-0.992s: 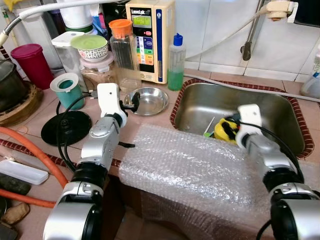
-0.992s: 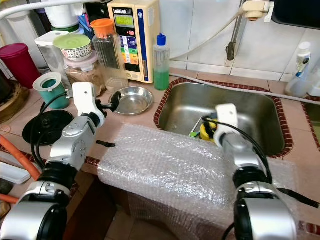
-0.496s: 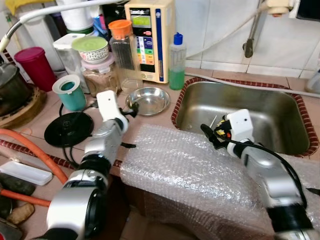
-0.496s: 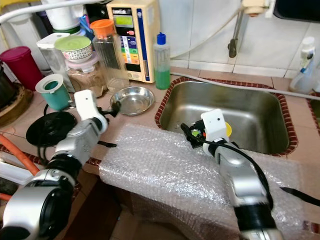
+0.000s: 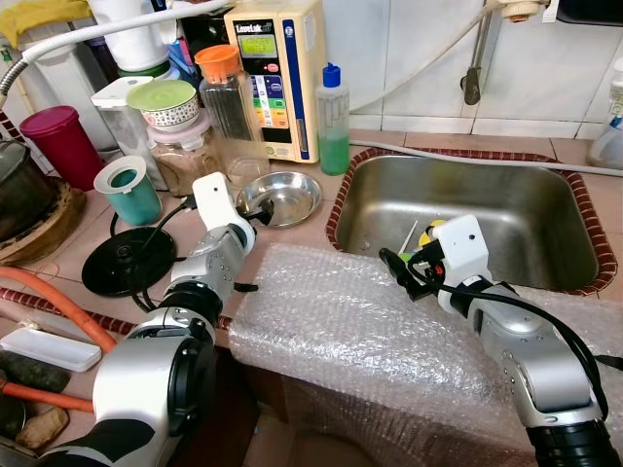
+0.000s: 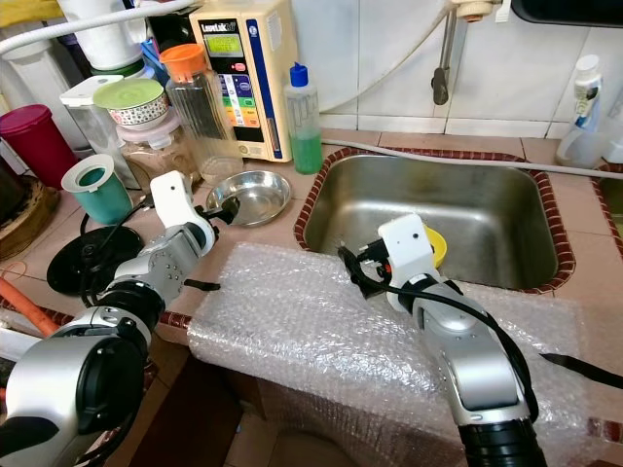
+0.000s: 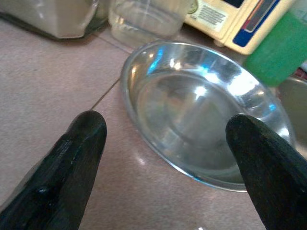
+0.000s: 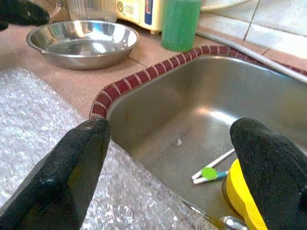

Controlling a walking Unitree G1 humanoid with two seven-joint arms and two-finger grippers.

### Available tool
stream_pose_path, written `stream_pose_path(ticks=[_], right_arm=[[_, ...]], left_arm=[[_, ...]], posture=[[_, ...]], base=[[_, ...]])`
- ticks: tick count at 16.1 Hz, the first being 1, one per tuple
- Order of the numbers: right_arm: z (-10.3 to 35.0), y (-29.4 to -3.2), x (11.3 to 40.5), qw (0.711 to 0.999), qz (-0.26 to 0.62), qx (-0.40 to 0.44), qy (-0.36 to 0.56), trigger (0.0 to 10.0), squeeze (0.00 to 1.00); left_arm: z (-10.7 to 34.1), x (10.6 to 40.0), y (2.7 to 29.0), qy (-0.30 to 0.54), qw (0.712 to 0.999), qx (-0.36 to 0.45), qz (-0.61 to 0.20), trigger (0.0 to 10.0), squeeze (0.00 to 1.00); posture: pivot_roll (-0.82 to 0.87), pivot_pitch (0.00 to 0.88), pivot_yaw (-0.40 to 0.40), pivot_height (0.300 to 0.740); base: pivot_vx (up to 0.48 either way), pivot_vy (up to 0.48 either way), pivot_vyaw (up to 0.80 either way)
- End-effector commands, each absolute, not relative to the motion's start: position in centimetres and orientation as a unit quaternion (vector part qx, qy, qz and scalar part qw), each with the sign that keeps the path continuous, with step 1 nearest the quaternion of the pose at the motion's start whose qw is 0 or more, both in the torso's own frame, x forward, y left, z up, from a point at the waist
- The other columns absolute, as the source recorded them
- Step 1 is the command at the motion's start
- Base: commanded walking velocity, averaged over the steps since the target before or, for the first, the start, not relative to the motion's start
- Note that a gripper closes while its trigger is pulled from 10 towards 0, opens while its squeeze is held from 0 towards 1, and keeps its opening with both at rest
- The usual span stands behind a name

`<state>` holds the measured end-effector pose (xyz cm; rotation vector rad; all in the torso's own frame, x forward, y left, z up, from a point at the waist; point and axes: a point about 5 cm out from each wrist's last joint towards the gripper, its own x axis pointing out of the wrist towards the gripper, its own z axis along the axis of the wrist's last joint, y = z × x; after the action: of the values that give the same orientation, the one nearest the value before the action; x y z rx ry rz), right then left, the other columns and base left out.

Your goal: Kitchen organization

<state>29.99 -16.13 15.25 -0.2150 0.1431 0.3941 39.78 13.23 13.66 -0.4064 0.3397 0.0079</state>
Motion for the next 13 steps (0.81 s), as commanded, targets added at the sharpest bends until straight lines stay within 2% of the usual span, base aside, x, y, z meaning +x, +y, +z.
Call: stream_pose_path(ticks=[1, 2, 8, 13], right_arm=[[15.7, -15.3, 29.9, 0.970, 0.208, -0.109, 0.065, 10.0, 0.47], [15.8, -15.2, 29.9, 0.970, 0.209, -0.109, 0.066, 10.0, 0.00], [15.9, -13.9, 29.2, 0.964, 0.231, -0.108, 0.073, 10.0, 0.00], [15.8, -13.4, 28.9, 0.961, 0.240, -0.111, 0.075, 10.0, 0.00]], left_arm=[[14.3, 40.1, 14.3, 0.164, 0.966, -0.200, 0.020, 10.0, 0.00], [14.2, 40.1, 14.6, 0.165, 0.966, -0.199, 0.026, 10.0, 0.00], [12.9, 39.6, 14.5, 0.209, 0.951, -0.226, 0.038, 10.0, 0.00], [12.6, 39.5, 14.0, 0.221, 0.955, -0.197, 0.020, 10.0, 0.00]], posture=[[-0.05, 0.000, 0.179, 0.740], [-0.04, 0.000, 0.178, 0.740], [-0.05, 0.000, 0.180, 0.740], [-0.06, 0.000, 0.197, 0.740]], base=[[0.000, 0.000, 0.00], [0.000, 0.000, 0.00], [0.000, 0.000, 0.00], [0.000, 0.000, 0.00]])
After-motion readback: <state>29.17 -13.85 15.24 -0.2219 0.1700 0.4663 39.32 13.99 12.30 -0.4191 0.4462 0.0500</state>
